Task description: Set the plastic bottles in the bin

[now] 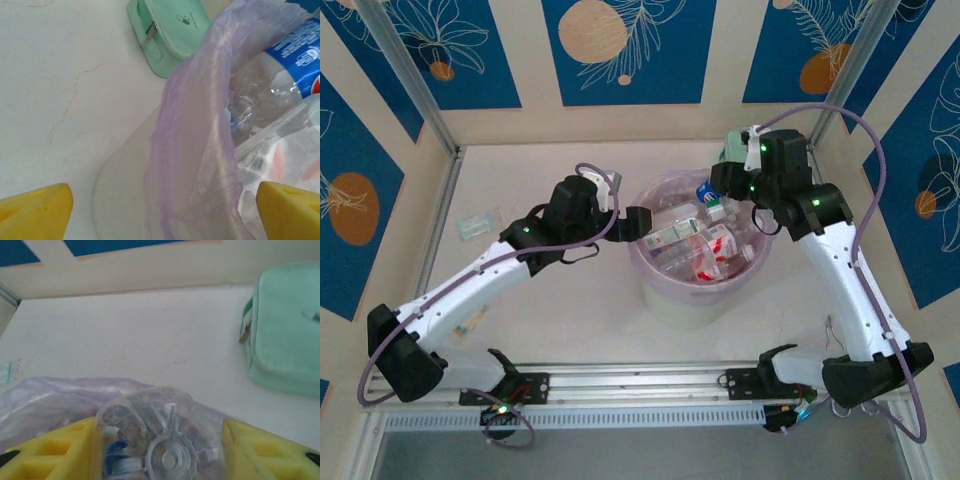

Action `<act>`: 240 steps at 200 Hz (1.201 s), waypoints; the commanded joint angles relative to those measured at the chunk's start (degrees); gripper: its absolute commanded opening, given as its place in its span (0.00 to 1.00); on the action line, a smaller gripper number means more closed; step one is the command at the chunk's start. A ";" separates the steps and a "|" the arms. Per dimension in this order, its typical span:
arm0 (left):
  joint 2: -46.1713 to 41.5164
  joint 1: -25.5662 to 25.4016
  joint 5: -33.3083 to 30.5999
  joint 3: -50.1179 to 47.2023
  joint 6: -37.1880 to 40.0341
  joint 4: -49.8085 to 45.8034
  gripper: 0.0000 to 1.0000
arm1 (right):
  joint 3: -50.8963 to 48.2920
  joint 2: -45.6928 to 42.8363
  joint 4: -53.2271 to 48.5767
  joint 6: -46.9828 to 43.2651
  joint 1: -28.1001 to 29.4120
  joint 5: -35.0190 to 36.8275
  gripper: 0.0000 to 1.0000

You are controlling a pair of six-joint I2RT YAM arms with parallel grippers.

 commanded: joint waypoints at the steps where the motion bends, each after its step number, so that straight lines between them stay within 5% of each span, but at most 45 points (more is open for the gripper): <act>1: 0.70 -0.41 0.17 -0.09 0.16 -1.16 0.93 | -5.46 -2.77 -1.11 9.80 -1.31 -7.93 0.24; 19: 0.87 -0.41 0.08 0.03 0.37 -1.08 0.93 | -6.88 -4.12 -1.16 11.42 -1.87 -10.37 0.33; 52: 1.53 -0.47 -0.01 0.51 0.80 -1.13 0.93 | -0.69 -6.64 -6.45 8.58 -2.25 -9.06 0.77; 83: 1.90 -0.43 -0.09 1.02 1.33 -1.22 0.93 | 7.19 -7.23 -12.17 3.66 -4.23 -6.77 0.83; 108: 2.23 -0.44 -0.02 1.11 1.68 -1.20 0.93 | 11.06 -4.53 -14.23 0.17 -5.42 -5.35 0.77; 172: 1.92 -0.48 -0.45 0.38 1.70 -1.65 0.93 | 16.15 5.40 -13.44 -4.52 -5.24 -6.82 0.38; 207: 2.49 -0.40 -0.14 0.44 1.21 -1.44 0.92 | 10.16 3.24 -13.52 -2.29 -4.34 -9.38 0.20; 240: 3.14 -0.44 0.04 0.61 1.13 -1.14 0.92 | 2.28 -1.03 -14.73 1.69 -3.83 -12.14 0.16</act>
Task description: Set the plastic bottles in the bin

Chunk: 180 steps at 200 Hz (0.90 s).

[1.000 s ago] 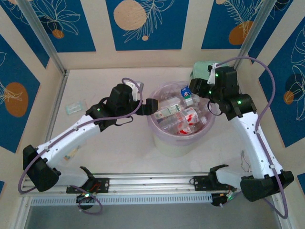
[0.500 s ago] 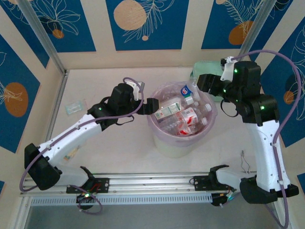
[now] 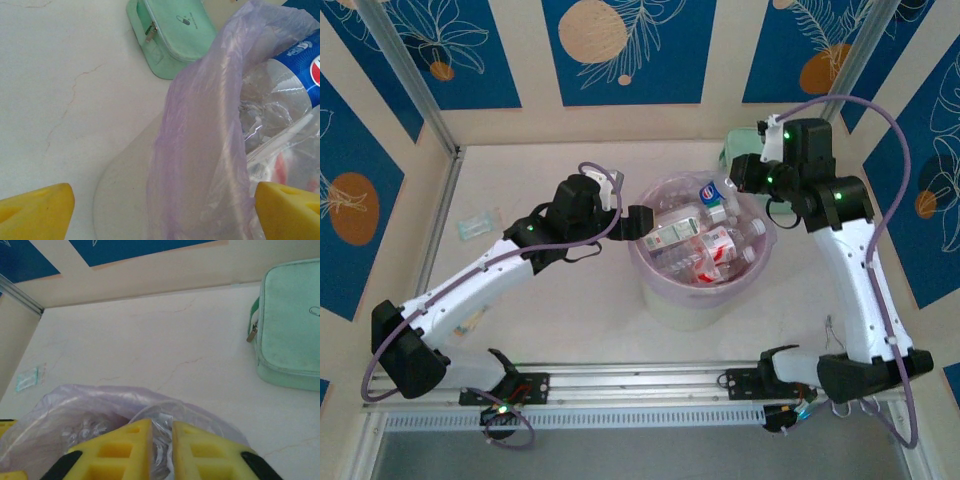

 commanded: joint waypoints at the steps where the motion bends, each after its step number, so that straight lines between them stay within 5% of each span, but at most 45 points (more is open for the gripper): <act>1: 1.84 -0.42 0.06 0.26 0.95 -2.05 0.92 | -5.97 -1.95 -7.34 3.16 1.04 -4.67 0.16; 72: 3.25 -0.41 1.13 0.85 0.75 -1.06 0.91 | -17.19 -3.52 -6.35 8.58 0.98 -12.35 0.15; 107: 3.60 -0.48 0.96 2.01 1.45 -1.78 0.91 | -11.71 -3.44 -6.76 6.54 -0.54 -12.11 0.16; 147: 3.65 -0.47 1.06 2.10 1.29 -1.61 0.91 | 0.81 -1.94 -9.57 1.50 -3.08 -9.17 0.52; 180: 2.96 -0.45 0.35 1.82 1.61 -2.00 0.91 | 5.94 -3.55 -15.58 -1.15 -4.06 -2.39 0.58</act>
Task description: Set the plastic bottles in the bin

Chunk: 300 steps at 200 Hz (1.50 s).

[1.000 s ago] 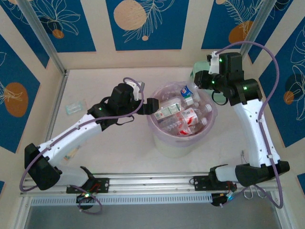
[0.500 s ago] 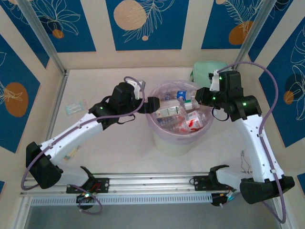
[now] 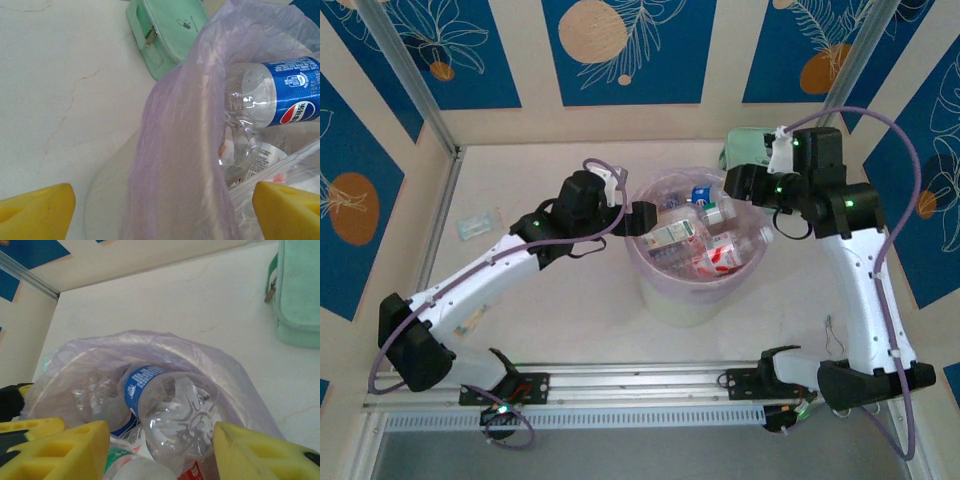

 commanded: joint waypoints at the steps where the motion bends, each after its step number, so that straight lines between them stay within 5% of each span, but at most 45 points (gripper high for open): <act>1: 0.46 -0.53 0.34 0.21 1.60 -3.03 0.91 | 2.94 -2.03 -7.25 -3.32 -0.97 3.89 0.58; 17: 0.39 -0.40 0.30 0.10 1.70 -3.13 0.91 | 1.50 -4.34 -10.12 -3.38 -2.11 5.62 0.57; 46: 0.64 -0.46 0.64 0.04 1.87 -3.02 0.92 | -2.34 -7.95 -13.81 -2.16 -2.98 3.71 0.40; 81: 0.35 -0.43 0.91 -0.41 1.06 -2.52 0.91 | -7.25 -10.94 -15.54 -0.37 -2.84 0.32 0.36; 156: -0.95 -0.50 -0.54 -0.92 -0.16 -2.73 0.90 | -17.37 -11.00 -0.77 6.55 1.83 -6.45 0.30; 210: -1.64 -0.48 -3.13 0.61 1.06 -4.85 0.90 | -4.78 -8.68 -5.54 0.42 2.30 0.62 0.61; 258: -1.49 -0.54 -3.57 1.36 1.43 -5.68 0.90 | 0.35 -2.57 -2.06 -2.53 8.17 4.57 0.69; 300: -1.95 -0.54 -4.36 1.15 1.70 -6.55 0.90 | -0.62 3.77 0.37 -4.41 7.74 9.59 0.71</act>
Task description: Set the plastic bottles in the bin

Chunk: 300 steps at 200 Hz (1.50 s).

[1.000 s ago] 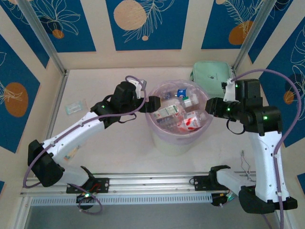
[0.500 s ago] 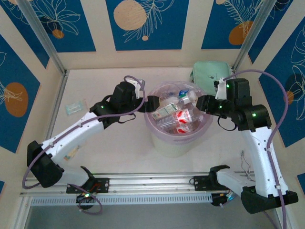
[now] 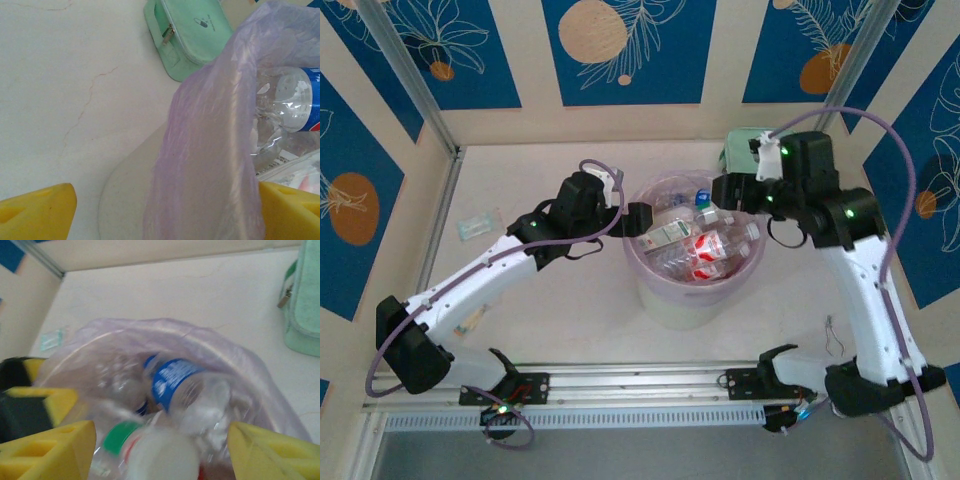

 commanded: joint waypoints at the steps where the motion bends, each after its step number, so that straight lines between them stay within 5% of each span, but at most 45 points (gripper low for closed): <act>1: -1.05 -0.54 -1.17 0.86 1.72 -3.26 0.90 | -1.12 2.97 1.37 -2.24 -0.38 3.66 0.71; 86: 0.58 -0.51 -0.22 1.58 2.03 -2.55 0.90 | -11.65 4.47 3.85 0.83 -3.69 -17.29 0.52; 162: -0.27 -0.46 0.17 2.30 2.49 -2.61 0.90 | -10.44 5.58 4.45 -0.08 -4.21 -15.26 0.49; 210: -1.52 -0.49 -0.89 5.80 4.95 -4.45 0.90 | 4.35 2.60 -0.38 -1.79 -8.04 -8.37 0.69; 249: -2.35 -0.38 -2.62 8.21 7.40 -6.69 0.93 | 5.88 -1.66 -5.17 -1.12 -15.56 -5.05 0.90; 271: -3.74 -0.04 -4.82 8.60 9.41 -8.31 0.97 | 1.71 -6.12 -9.25 -0.85 -17.41 -8.22 1.00; 300: -7.35 2.25 -8.01 6.89 11.12 -10.86 1.00 | -5.62 -11.41 -12.96 0.65 -17.69 -16.32 0.99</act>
